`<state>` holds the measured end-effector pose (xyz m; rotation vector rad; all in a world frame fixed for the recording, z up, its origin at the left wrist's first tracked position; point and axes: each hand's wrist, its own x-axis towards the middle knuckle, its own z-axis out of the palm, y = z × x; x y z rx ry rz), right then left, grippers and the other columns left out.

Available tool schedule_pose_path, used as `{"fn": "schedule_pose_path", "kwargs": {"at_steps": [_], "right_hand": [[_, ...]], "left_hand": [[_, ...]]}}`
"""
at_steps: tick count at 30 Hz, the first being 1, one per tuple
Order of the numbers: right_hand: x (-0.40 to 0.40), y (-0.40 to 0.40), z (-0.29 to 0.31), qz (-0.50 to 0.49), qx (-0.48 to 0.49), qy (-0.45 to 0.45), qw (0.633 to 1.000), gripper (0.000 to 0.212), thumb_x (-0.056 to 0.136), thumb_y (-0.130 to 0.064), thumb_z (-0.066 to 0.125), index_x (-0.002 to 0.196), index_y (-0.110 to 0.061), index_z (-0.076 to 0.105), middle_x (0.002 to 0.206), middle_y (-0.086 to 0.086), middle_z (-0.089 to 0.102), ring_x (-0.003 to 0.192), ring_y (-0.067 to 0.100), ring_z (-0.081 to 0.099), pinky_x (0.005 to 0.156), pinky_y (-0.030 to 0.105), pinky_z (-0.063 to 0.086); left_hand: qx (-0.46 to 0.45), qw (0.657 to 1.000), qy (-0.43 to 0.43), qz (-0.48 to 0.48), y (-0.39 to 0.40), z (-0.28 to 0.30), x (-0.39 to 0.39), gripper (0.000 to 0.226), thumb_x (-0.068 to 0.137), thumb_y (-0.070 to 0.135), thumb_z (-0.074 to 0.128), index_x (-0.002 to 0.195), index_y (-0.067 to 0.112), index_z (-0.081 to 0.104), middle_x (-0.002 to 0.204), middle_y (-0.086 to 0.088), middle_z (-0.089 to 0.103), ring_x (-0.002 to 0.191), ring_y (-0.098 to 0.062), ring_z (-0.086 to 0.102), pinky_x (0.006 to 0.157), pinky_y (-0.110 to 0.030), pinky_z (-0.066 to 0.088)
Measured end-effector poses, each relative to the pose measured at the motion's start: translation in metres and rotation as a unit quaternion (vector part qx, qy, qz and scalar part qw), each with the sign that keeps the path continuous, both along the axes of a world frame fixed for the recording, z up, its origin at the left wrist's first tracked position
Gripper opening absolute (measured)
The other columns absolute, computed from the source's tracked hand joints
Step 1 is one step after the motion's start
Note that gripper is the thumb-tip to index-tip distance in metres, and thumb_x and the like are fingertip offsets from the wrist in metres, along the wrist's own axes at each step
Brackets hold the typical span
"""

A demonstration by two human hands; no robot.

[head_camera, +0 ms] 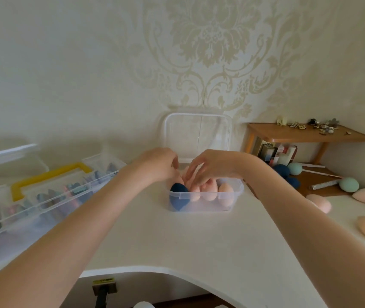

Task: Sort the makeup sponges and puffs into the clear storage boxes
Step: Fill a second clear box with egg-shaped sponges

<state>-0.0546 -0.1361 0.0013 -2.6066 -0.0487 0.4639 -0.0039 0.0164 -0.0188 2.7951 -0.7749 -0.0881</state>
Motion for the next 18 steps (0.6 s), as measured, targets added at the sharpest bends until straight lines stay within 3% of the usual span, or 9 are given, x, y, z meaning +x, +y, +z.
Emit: {"fn": "schedule_pose_path", "kwargs": {"at_steps": [3, 5, 8, 10, 14, 18], "right_hand": [[-0.007, -0.025, 0.017, -0.075, 0.08, -0.059, 0.992, 0.017, 0.077, -0.01, 0.071, 0.094, -0.013, 0.071, 0.069, 0.002, 0.066, 0.053, 0.008, 0.052, 0.053, 0.011, 0.044], [-0.003, -0.046, 0.017, -0.161, 0.106, -0.127, 0.973, 0.014, 0.083, -0.001, 0.062, 0.094, -0.004, 0.069, 0.078, 0.009, 0.07, 0.051, 0.007, 0.055, 0.051, 0.011, 0.047], [0.007, -0.073, -0.007, -0.231, -0.031, -0.184, 0.955, 0.019, 0.088, 0.0, 0.052, 0.097, -0.006, 0.067, 0.104, 0.013, 0.067, 0.079, 0.017, 0.065, 0.075, 0.025, 0.054], [0.01, -0.083, -0.027, -0.18, -0.15, -0.155, 0.96, 0.03, 0.089, -0.002, 0.048, 0.111, -0.013, 0.065, 0.12, 0.011, 0.062, 0.102, 0.027, 0.061, 0.084, 0.028, 0.049], [0.015, -0.08, -0.049, -0.082, -0.275, -0.08, 0.955, 0.031, 0.094, -0.012, 0.039, 0.115, -0.008, 0.061, 0.114, 0.012, 0.066, 0.096, 0.029, 0.063, 0.081, 0.034, 0.05], [0.017, -0.083, -0.057, -0.147, -0.234, -0.134, 0.952, 0.028, 0.092, -0.025, 0.044, 0.104, -0.012, 0.066, 0.107, 0.009, 0.067, 0.094, 0.026, 0.06, 0.077, 0.033, 0.047]], "left_hand": [[-0.066, 0.996, -0.056, -0.022, -0.002, 0.007, -0.003, 0.019, 0.089, 0.023, 0.053, 0.104, 0.022, 0.064, 0.111, 0.003, 0.063, 0.105, -0.02, 0.058, 0.086, -0.029, 0.045], [-0.095, 0.991, -0.039, -0.081, -0.009, 0.007, -0.006, 0.019, 0.088, 0.02, 0.054, 0.104, 0.022, 0.065, 0.109, 0.003, 0.062, 0.104, -0.018, 0.057, 0.088, -0.029, 0.045], [-0.059, 0.985, 0.025, -0.159, -0.023, -0.003, -0.01, 0.025, 0.084, 0.024, 0.058, 0.108, 0.025, 0.064, 0.105, 0.004, 0.057, 0.101, -0.017, 0.056, 0.09, -0.032, 0.046], [-0.022, 0.981, 0.039, -0.188, -0.028, -0.014, -0.008, 0.028, 0.079, 0.029, 0.058, 0.105, 0.031, 0.064, 0.102, 0.005, 0.065, 0.097, -0.016, 0.06, 0.09, -0.036, 0.049], [-0.026, 0.983, 0.046, -0.176, -0.022, -0.022, -0.005, 0.027, 0.079, 0.021, 0.059, 0.103, 0.031, 0.067, 0.083, 0.008, 0.06, 0.091, -0.016, 0.059, 0.088, -0.031, 0.047], [-0.03, 0.983, 0.038, -0.18, -0.022, -0.023, -0.005, 0.028, 0.077, 0.021, 0.061, 0.104, 0.028, 0.067, 0.081, 0.012, 0.054, 0.092, -0.014, 0.056, 0.089, -0.033, 0.048]]}}
